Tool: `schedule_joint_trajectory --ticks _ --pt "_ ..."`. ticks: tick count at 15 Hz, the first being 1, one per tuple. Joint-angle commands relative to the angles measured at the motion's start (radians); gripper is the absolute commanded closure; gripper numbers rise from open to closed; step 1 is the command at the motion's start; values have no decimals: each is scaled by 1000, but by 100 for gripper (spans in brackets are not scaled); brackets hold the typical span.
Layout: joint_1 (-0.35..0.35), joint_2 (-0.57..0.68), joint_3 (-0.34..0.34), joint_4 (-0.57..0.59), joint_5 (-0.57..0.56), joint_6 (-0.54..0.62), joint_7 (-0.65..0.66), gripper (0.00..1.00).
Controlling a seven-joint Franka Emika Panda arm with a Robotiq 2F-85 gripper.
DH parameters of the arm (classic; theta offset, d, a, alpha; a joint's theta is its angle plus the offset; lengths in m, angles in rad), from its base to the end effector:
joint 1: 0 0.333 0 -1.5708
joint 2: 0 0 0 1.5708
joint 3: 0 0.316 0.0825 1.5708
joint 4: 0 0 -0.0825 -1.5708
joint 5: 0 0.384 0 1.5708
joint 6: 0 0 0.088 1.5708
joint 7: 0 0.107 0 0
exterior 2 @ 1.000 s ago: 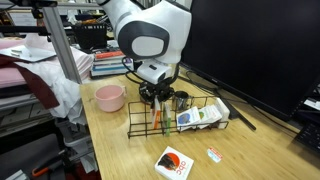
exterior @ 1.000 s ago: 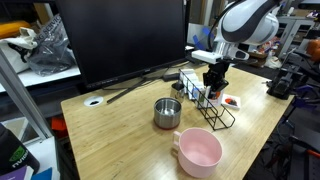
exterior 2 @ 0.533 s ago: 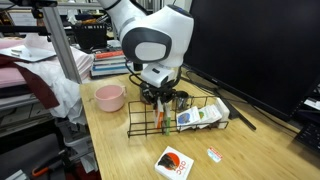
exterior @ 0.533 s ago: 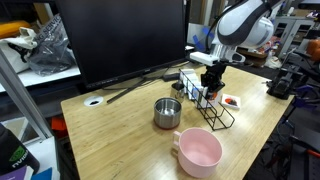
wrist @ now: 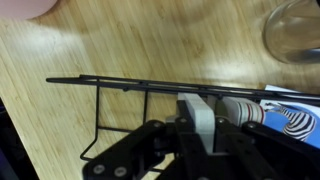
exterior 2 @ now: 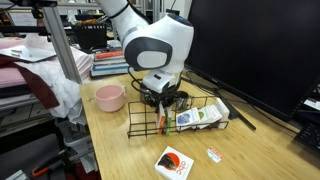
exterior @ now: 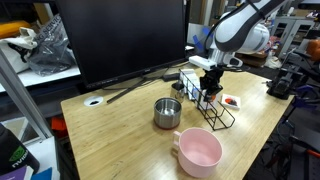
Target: Put the orange book on the wire rack
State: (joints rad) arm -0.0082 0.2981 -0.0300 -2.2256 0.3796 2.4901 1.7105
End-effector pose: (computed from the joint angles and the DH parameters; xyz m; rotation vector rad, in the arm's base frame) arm 0.5450 -0.0229 0.2356 -1.5561 2.5748 0.2736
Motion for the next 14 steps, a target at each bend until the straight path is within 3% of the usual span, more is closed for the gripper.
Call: schedule_joint_trajectory --ticks 1,14 --pt "1 28 -1 18 18 21 -15 96" --pt "24 79 -5 57 -13 35 8 96"
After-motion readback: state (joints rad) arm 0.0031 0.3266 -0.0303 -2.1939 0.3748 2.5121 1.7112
